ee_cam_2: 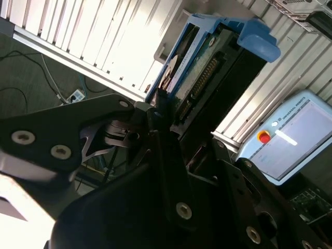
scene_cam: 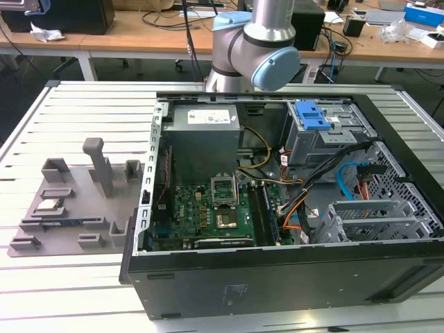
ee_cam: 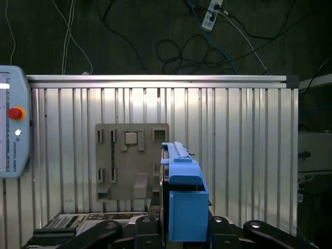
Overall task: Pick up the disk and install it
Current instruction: 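Pick up the disk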
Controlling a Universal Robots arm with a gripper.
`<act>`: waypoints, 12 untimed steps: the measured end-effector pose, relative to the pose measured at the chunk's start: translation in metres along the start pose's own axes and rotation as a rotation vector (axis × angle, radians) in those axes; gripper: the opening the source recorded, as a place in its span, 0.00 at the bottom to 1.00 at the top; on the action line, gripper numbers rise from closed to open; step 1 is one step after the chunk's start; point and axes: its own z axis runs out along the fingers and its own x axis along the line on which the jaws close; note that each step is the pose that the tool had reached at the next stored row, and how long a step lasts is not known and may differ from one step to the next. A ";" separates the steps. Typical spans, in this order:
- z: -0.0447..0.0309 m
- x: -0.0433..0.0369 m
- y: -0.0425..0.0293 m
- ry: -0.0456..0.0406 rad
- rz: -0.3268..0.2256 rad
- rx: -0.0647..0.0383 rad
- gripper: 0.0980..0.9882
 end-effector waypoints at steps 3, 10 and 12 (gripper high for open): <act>0.0045 0.0002 -0.0006 0.0010 0.000 0.000 0.30; 0.0169 0.0006 -0.0032 0.0041 0.000 0.000 0.30; 0.0205 0.0007 -0.0036 0.0044 0.000 0.000 0.30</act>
